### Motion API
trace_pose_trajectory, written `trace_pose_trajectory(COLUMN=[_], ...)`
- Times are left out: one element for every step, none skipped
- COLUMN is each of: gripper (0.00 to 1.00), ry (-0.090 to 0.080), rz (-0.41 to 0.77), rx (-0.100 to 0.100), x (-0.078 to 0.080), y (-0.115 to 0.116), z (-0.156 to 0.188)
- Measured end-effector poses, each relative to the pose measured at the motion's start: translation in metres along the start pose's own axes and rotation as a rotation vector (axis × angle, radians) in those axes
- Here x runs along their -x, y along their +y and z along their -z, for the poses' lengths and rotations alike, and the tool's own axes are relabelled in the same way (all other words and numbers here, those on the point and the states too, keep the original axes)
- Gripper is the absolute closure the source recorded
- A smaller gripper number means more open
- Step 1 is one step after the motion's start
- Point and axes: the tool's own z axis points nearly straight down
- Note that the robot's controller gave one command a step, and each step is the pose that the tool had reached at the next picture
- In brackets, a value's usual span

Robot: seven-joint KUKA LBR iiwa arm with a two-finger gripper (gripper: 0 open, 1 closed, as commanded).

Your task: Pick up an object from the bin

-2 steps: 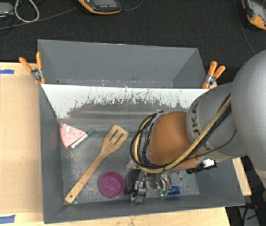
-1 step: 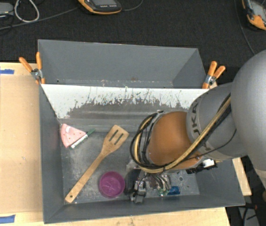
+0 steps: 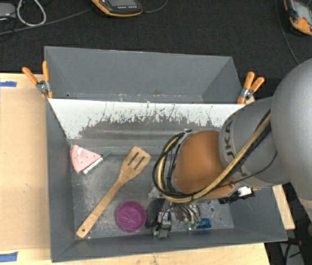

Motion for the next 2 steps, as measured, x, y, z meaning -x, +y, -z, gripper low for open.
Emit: trace_pose_trajectory(gripper=[1.0, 1.0], ry=[0.0, 0.0], rz=[-0.001, -0.002], rx=[0.0, 0.0], x=[0.0, 0.0], y=[-0.0001, -0.0001], z=[0.0, 0.0])
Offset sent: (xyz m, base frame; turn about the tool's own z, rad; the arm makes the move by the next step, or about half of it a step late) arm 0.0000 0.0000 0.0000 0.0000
